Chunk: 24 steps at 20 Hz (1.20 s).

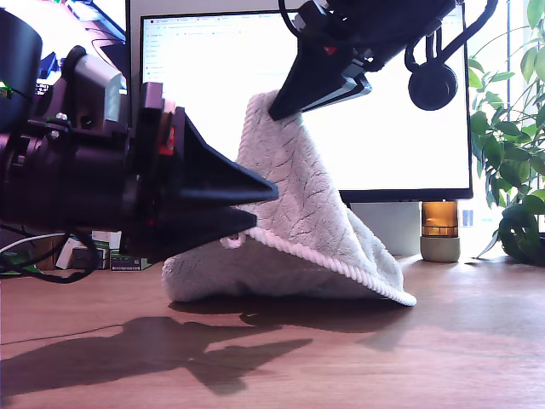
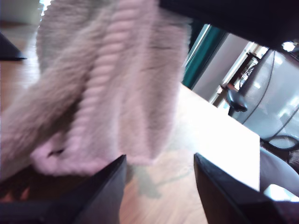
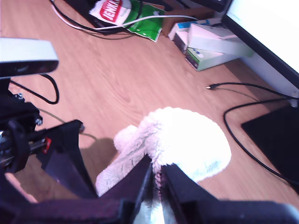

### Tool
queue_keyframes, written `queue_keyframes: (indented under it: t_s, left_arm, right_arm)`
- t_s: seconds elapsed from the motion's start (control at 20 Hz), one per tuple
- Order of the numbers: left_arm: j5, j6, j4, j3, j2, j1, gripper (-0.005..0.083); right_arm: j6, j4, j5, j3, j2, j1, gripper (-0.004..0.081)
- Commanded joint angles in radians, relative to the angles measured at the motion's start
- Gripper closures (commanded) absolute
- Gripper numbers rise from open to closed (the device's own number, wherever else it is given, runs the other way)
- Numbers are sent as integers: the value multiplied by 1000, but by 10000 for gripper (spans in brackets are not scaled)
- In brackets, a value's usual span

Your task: Fold the tea towel to a neat square and place it to the right

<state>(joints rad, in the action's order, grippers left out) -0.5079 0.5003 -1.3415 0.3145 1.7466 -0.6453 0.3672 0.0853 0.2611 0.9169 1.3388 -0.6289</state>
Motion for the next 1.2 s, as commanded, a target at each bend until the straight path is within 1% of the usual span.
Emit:
queue_keyframes:
  t_s: [0.0, 0.1, 0.35, 0.55, 0.8, 1.0, 1.05, 1.15]
  left_arm:
    - [20, 23, -26, -26, 45, 2, 361]
    - [31, 23, -26, -26, 55, 2, 361]
    - [117, 23, -26, -24, 56, 2, 361]
    - [161, 23, -26, -15, 56, 6, 364]
    - [143, 24, -26, 44, 56, 8, 364]
    - [109, 35, -26, 53, 56, 8, 367]
    - [102, 40, -26, 53, 56, 8, 383]
    - [93, 46, -25, 52, 56, 8, 465]
  right_arm:
    - [-3, -5, 20, 2, -5, 10, 780]
    - [-3, -11, 26, 2, -5, 10, 780]
    - [-5, -13, 47, 2, -5, 10, 780]
    - [-5, -13, 48, 2, -5, 10, 780]
    - [-5, -13, 47, 2, -5, 10, 780]
    - [-4, -13, 47, 2, -5, 10, 780]
    - [-4, -13, 47, 2, -5, 10, 780]
    - [-4, -13, 45, 2, -5, 10, 780]
